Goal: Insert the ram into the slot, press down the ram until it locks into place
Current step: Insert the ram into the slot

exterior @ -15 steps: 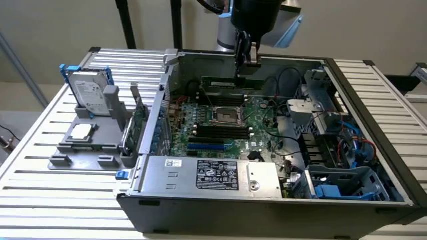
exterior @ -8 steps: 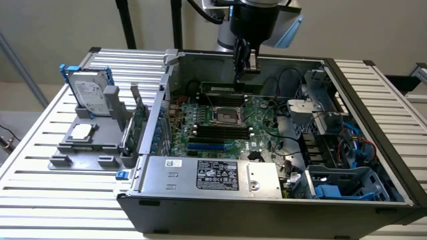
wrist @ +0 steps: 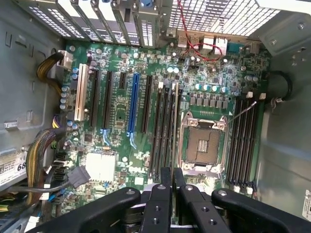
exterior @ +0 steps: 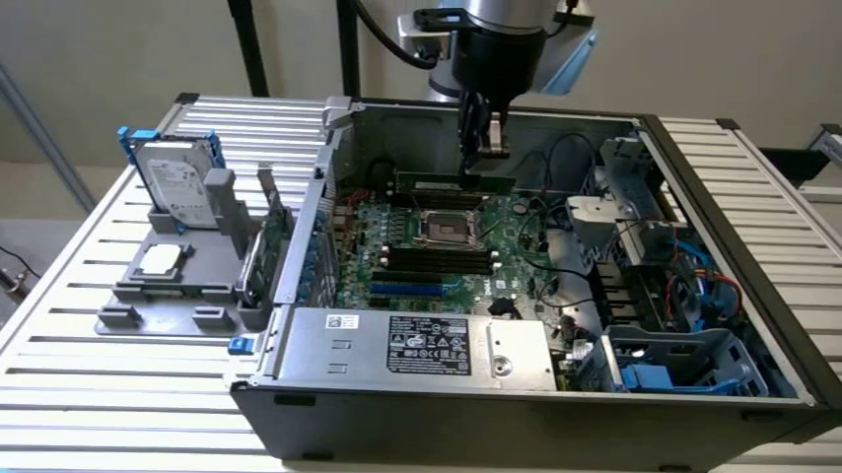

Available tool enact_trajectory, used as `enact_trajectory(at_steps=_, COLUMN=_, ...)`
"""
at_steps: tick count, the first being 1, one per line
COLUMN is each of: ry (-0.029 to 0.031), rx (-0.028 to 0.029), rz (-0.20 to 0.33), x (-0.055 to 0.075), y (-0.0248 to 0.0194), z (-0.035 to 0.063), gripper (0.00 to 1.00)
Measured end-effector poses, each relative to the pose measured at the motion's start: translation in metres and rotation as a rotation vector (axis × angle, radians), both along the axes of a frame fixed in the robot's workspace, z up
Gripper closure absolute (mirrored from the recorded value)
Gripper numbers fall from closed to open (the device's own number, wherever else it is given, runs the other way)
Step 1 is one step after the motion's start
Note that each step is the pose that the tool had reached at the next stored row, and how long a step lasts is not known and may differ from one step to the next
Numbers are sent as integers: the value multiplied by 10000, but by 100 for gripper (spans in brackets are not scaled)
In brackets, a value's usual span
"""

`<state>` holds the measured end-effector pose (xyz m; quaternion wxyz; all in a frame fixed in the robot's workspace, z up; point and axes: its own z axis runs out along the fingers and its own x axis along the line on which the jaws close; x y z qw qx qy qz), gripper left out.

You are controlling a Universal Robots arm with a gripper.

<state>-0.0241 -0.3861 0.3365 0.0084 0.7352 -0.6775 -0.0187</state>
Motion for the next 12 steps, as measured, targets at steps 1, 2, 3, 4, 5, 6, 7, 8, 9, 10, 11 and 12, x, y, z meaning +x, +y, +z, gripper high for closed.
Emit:
enact_trajectory(at_steps=1, ry=1, rx=-1, rz=-8, x=0, y=0, z=-18, gripper=87)
enact_trajectory(at_steps=2, ry=1, rx=-1, rz=-12, x=0, y=0, z=-36, gripper=87)
enact_trajectory(at_steps=3, ry=1, rx=-1, rz=-18, x=-1, y=0, z=-54, gripper=87)
enact_trajectory(at_steps=4, ry=1, rx=-1, rz=-28, x=-5, y=0, z=-73, gripper=87)
enact_trajectory(at_steps=5, ry=1, rx=-2, rz=-34, x=-10, y=0, z=-90, gripper=87)
enact_trajectory(at_steps=6, ry=1, rx=-1, rz=-42, x=-22, y=0, z=-109, gripper=87)
enact_trajectory(at_steps=7, ry=1, rx=-2, rz=-47, x=-40, y=0, z=-127, gripper=87)
enact_trajectory(at_steps=8, ry=1, rx=-2, rz=-50, x=-60, y=0, z=-145, gripper=87)
enact_trajectory(at_steps=9, ry=1, rx=-1, rz=-54, x=-78, y=0, z=-164, gripper=87)
enact_trajectory(at_steps=10, ry=-2, rx=-1, rz=-57, x=-93, y=-1, z=-182, gripper=87)
enact_trajectory(at_steps=11, ry=-9, rx=0, rz=-60, x=-104, y=-1, z=-200, gripper=87)
enact_trajectory(at_steps=12, ry=-19, rx=-1, rz=-64, x=-113, y=-1, z=-217, gripper=87)
